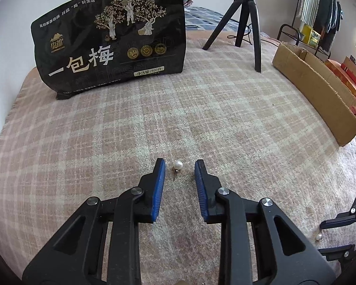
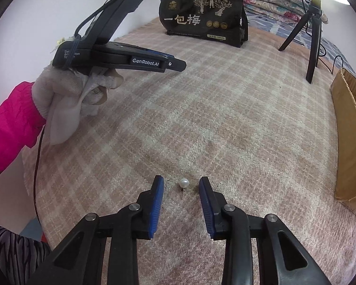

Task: Organize jewelry
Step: 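Close the left tool on one pearl earring while the right tool grips the other, then carry both pearl earrings over the cardboard box with both tools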

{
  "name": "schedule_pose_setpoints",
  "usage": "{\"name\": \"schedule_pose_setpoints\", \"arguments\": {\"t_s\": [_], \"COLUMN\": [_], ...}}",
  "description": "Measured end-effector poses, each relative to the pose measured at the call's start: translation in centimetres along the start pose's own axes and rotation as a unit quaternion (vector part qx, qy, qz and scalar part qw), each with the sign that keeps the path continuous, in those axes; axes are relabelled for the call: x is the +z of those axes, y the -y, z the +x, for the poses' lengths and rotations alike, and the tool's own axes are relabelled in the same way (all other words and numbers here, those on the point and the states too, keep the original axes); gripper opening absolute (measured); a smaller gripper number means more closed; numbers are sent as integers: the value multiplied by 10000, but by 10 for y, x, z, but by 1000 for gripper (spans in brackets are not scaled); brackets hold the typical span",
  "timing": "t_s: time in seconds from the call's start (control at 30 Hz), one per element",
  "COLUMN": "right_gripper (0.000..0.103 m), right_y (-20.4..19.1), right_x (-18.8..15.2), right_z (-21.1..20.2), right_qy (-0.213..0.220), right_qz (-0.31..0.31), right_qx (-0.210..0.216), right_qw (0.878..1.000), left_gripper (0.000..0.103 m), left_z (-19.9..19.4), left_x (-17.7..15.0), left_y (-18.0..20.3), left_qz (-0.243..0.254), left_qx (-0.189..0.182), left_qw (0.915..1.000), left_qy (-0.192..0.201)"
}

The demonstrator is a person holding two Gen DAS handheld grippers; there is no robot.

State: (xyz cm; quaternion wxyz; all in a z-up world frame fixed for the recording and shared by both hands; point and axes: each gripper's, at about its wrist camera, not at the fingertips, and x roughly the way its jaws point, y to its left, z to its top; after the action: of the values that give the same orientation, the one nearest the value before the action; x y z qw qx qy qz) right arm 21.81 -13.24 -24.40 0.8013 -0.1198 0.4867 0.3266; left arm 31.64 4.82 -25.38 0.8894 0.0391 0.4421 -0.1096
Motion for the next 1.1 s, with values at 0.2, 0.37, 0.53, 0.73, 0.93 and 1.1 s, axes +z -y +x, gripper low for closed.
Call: {"name": "schedule_pose_setpoints", "arguments": {"t_s": [0.2,0.37,0.53,0.73,0.93,1.1], "right_gripper": [31,25,20,12,6,6], "right_y": [-1,0,1,3,4,5], "right_x": [-1,0,-1,0,1,2], "right_z": [3,3,3,4,4,-5], "right_qy": [-32,-36,-35,-26,31,136], "right_qz": [-34,-25,21,61,116,150], "right_qx": [-26,-23,18,8,-45,-57], "right_qw": [10000,10000,10000,10000,9999,9998], "left_gripper": [18,7,6,6,6,6], "left_z": [6,9,10,10,8,-2], "left_x": [-2,0,1,0,1,2], "left_y": [2,5,5,5,4,0], "left_qz": [69,161,176,152,153,62], "left_qx": [-15,1,26,39,72,89], "left_qw": [10000,9999,9998,9999,9998,9999], "left_qy": [-19,-26,-4,-2,36,132]}}
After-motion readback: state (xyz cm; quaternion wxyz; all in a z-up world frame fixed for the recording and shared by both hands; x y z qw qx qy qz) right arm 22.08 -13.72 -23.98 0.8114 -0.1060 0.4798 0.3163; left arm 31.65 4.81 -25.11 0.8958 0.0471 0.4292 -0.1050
